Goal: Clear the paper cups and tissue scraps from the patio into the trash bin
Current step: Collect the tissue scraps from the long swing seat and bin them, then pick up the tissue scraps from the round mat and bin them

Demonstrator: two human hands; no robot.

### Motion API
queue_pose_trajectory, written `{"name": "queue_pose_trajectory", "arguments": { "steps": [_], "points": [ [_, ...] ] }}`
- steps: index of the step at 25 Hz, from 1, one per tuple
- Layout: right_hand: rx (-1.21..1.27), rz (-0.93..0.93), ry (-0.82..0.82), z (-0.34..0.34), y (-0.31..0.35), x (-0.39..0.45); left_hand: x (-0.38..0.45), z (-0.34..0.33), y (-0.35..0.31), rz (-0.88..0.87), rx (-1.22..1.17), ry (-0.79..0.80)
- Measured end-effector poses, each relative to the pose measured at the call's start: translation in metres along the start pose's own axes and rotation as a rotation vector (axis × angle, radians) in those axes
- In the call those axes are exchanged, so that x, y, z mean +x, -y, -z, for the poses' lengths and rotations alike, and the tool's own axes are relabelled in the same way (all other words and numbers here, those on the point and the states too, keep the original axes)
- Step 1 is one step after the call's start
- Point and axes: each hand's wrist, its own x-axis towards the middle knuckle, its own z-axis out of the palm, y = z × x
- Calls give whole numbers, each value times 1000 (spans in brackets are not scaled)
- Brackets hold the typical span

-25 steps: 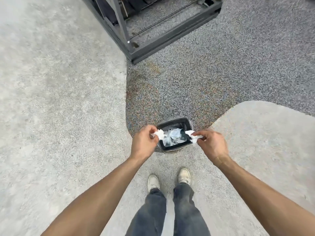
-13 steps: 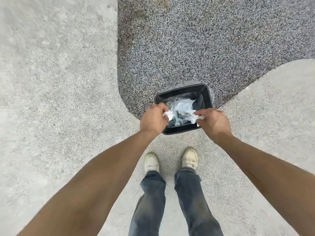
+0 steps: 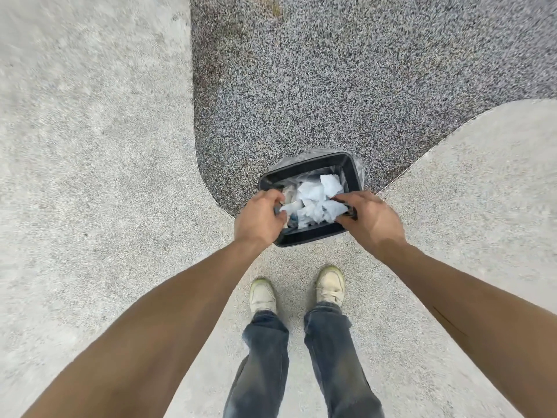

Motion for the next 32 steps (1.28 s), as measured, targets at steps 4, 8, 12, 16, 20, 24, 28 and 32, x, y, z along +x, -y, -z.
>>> {"name": "queue_pose_trajectory", "arguments": {
  "steps": [4, 8, 12, 16, 20, 24, 28, 32],
  "points": [
    [-6, 57, -88, 76, 16, -37, -37, 65, -44, -114, -7, -59],
    [-33, 112, -239, 171, 40, -95, -87, 139, -103, -280, -18, -105],
    [-66, 113, -402, 251, 64, -158, -132, 210, -156, -491, 46, -171],
    [-95, 76, -575, 301, 93, -232, -182, 277, -187, -678, 131, -194],
    [-89, 3, -735, 321, 115, -312, -234, 326, -207, -884, 216, -217],
    [-51, -114, -885, 327, 120, -396, -279, 348, -244, -1080, 220, -217],
    [-48, -292, -1015, 316, 106, -495, -337, 328, -294, -1345, 194, -120],
    [-59, -556, -1095, 280, 86, -606, -413, 284, -344, -1631, 198, -13]
  ]
}}
